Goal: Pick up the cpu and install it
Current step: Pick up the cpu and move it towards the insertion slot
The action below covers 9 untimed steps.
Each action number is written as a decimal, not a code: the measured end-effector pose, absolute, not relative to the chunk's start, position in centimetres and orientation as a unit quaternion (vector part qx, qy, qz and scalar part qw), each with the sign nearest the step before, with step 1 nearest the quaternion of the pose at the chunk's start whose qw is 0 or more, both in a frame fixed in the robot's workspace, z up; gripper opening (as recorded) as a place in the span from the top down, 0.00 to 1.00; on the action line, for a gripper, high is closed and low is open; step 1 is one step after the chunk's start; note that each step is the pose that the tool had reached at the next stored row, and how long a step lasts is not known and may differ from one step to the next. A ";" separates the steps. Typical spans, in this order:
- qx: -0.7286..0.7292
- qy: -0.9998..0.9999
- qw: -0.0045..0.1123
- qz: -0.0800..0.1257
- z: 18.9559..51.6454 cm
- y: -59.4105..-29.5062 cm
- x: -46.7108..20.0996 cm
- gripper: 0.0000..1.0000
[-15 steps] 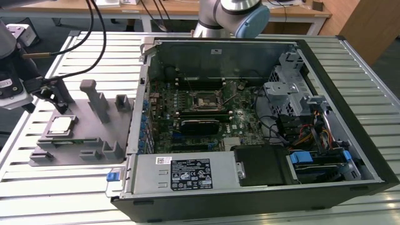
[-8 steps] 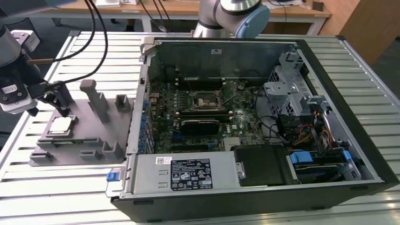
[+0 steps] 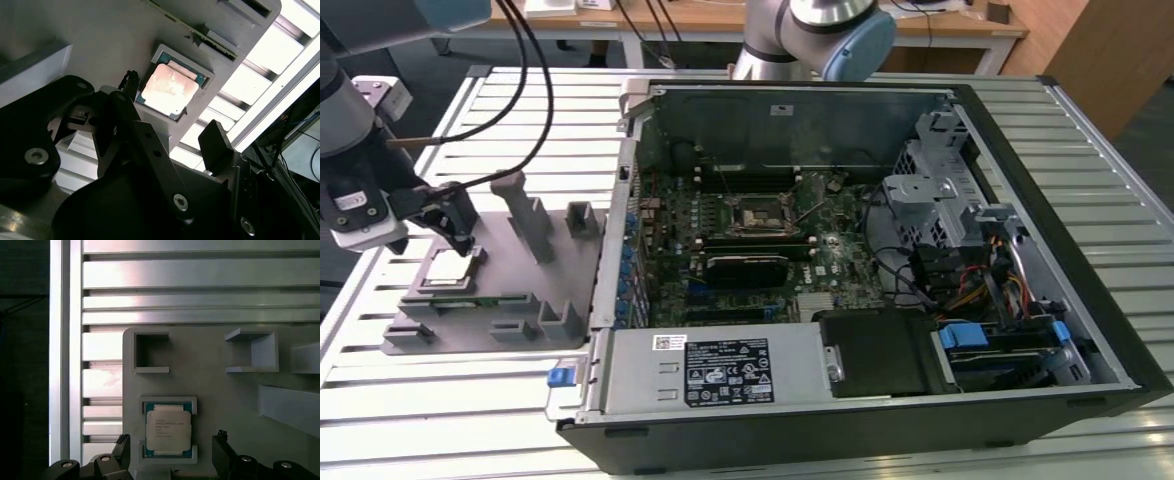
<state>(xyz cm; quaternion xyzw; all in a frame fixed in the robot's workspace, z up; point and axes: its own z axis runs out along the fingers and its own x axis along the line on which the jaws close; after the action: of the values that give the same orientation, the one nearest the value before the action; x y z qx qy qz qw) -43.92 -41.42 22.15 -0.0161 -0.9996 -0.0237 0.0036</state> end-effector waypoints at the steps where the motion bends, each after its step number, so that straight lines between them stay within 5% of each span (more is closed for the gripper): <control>1: -0.016 -1.000 0.004 -0.024 22.0 -41.4 -43.9 0.25; 9: -0.016 -1.000 0.004 -0.024 20.9 -41.4 -43.9 0.25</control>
<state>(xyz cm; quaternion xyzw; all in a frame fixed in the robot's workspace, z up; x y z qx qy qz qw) -43.92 -41.42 20.85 -0.0163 -0.9996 -0.0237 0.0036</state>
